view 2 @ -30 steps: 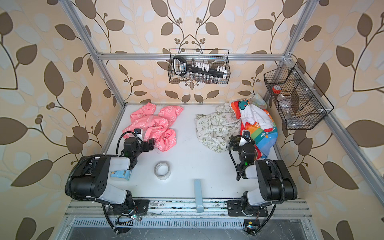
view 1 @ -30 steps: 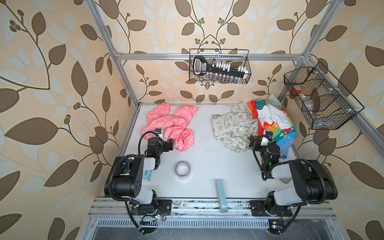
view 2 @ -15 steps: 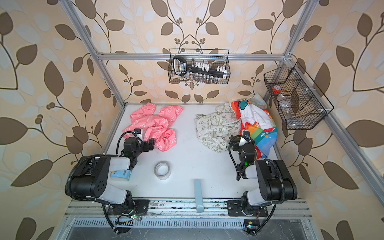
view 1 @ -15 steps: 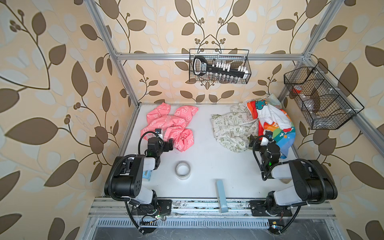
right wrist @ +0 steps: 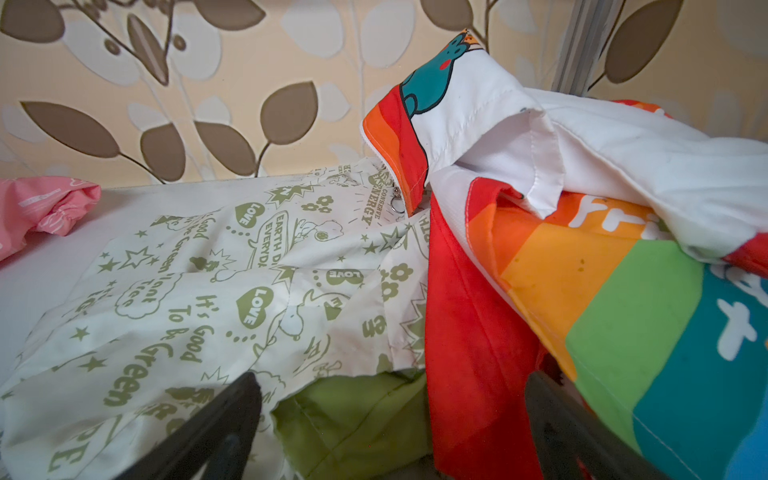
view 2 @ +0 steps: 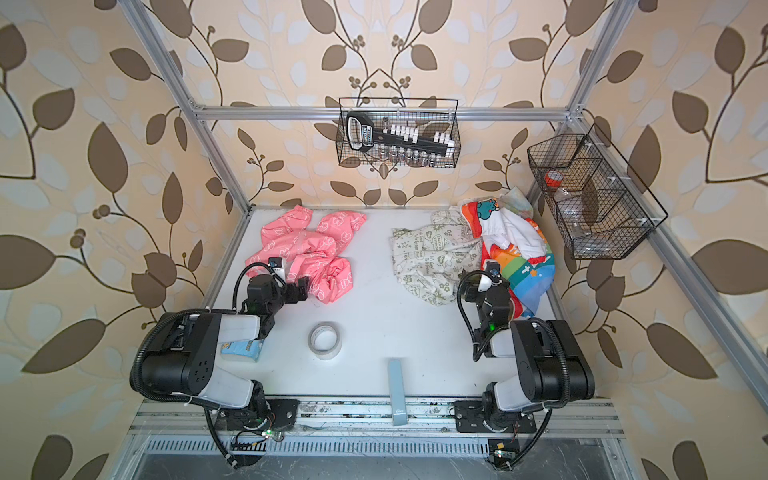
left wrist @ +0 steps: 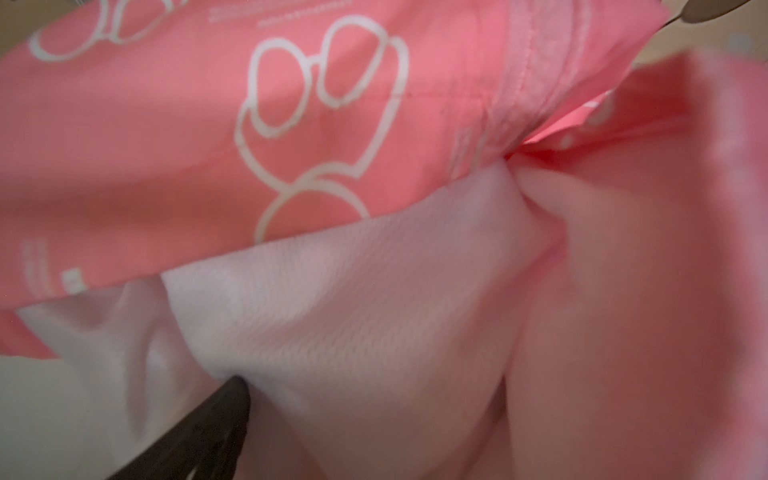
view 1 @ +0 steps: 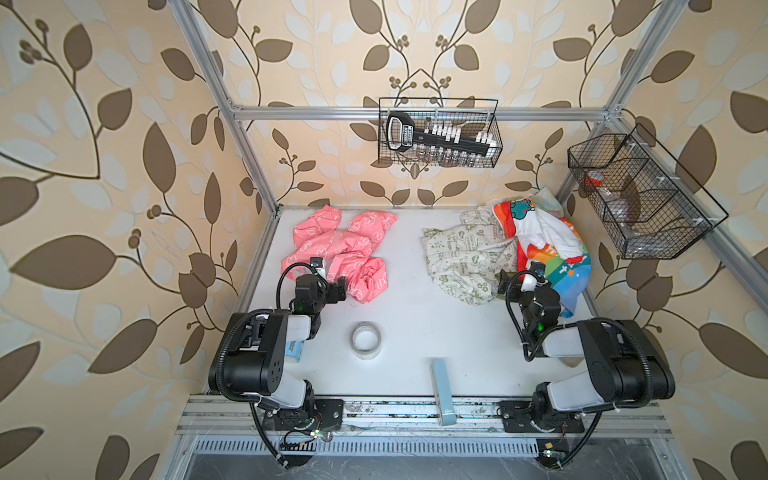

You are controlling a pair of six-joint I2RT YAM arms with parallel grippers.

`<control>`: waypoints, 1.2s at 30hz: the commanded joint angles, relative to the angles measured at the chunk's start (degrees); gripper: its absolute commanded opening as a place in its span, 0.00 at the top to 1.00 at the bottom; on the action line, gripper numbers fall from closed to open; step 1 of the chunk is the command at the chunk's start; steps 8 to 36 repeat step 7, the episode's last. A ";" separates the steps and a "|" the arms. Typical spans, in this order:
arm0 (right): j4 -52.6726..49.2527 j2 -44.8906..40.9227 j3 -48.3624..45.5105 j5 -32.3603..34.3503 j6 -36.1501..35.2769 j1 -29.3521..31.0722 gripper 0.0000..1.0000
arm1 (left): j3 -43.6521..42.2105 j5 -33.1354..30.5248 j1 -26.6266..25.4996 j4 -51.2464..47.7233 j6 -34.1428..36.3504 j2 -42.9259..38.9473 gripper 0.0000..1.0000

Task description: Pick out a specific cloth from the pile

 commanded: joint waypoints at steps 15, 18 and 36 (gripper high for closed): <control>1.31 0.31 -0.25 0.93 0.73 -0.22 0.01 | 1.20 -0.98 -0.43 0.15 0.41 -0.02 0.01; 1.31 0.31 -0.25 0.93 0.73 -0.22 0.01 | 1.20 -0.98 -0.43 0.15 0.41 -0.02 0.01; 1.31 0.31 -0.25 0.93 0.73 -0.22 0.01 | 1.20 -0.98 -0.43 0.15 0.41 -0.02 0.01</control>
